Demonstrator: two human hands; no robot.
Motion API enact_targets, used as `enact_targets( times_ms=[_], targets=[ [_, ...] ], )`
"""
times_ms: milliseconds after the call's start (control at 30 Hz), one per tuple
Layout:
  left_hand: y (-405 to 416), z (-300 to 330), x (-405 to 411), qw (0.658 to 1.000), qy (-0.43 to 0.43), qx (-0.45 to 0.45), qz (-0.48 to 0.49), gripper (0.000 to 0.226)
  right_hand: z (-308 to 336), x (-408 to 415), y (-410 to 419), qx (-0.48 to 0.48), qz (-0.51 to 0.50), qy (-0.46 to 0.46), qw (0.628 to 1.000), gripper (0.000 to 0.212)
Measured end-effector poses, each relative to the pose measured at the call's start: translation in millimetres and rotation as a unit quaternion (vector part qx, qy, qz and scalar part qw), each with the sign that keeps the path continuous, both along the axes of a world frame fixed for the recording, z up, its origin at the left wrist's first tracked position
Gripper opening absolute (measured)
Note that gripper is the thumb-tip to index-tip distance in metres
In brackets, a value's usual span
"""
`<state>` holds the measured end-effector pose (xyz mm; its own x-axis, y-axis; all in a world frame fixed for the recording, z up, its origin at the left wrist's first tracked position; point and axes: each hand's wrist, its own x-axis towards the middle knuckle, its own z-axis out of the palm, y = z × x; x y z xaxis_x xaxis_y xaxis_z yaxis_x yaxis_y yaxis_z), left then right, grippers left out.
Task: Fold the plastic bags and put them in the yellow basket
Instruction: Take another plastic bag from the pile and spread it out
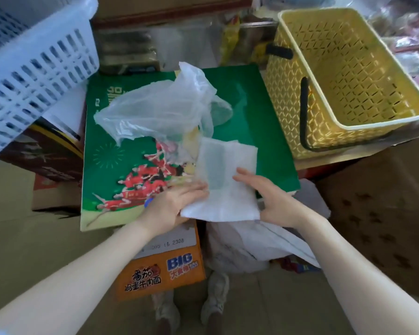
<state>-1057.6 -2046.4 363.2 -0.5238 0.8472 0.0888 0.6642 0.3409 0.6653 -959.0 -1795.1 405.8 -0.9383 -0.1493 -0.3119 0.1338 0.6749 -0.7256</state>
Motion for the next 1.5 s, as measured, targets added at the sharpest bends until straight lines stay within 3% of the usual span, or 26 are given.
enact_targets(
  times_ms=[100,267,300,367,500,600,667,733,800,867,900,1000,1067,1133,1500],
  targets=[
    [8,2,1,0.998,-0.026,0.040,0.050,0.047,-5,-8,-2,0.008,-0.047,0.047,0.998,0.064],
    [32,20,-6,0.973,-0.126,0.052,0.184,0.029,-16,-8,-12,-0.075,-0.220,0.048,0.971,0.013],
    [39,20,-8,0.969,-0.124,0.046,0.207,0.026,-17,-11,-14,-0.081,-0.260,0.045,0.961,0.014],
    [52,20,-13,0.962,-0.106,0.034,0.250,0.022,-20,-19,-17,-0.077,-0.322,0.048,0.943,0.043],
    [73,20,-21,0.958,-0.048,-0.056,0.279,0.027,-16,-38,-24,0.031,-0.395,0.050,0.917,0.039],
    [83,23,-20,0.943,0.038,-0.175,0.282,0.050,-18,-42,-27,0.090,-0.418,0.040,0.903,0.038],
    [82,19,-19,0.941,0.119,-0.175,0.265,0.071,-20,-44,-29,0.107,-0.429,0.038,0.896,0.036],
    [79,8,-19,0.941,0.244,-0.139,0.190,0.067,-19,-44,-30,0.138,-0.416,0.038,0.898,0.031],
    [78,-2,-22,0.943,0.300,-0.122,0.076,0.049,-17,-44,-32,0.175,-0.408,0.035,0.895,0.020],
    [79,1,-28,0.951,0.253,-0.174,-0.014,0.055,-16,-44,-34,0.194,-0.421,0.029,0.886,0.009],
    [80,4,-31,0.952,0.222,-0.208,-0.039,0.065,-17,-43,-36,0.216,-0.429,0.046,0.876,0.020],
    [80,3,-38,0.947,0.192,-0.251,-0.060,0.079,-22,-42,-43,0.309,-0.335,0.173,0.873,0.053],
    [81,3,-39,0.948,0.188,-0.250,-0.059,0.082,-29,-44,-49,0.301,-0.174,0.219,0.911,0.058],
    [79,3,-41,0.949,0.185,-0.247,-0.064,0.084,-38,-46,-51,0.295,-0.096,0.200,0.929,0.057],
    [67,12,-50,0.941,0.140,-0.302,-0.060,0.103,-42,-44,-31,0.344,-0.112,0.087,0.928,0.068]
  ],
)
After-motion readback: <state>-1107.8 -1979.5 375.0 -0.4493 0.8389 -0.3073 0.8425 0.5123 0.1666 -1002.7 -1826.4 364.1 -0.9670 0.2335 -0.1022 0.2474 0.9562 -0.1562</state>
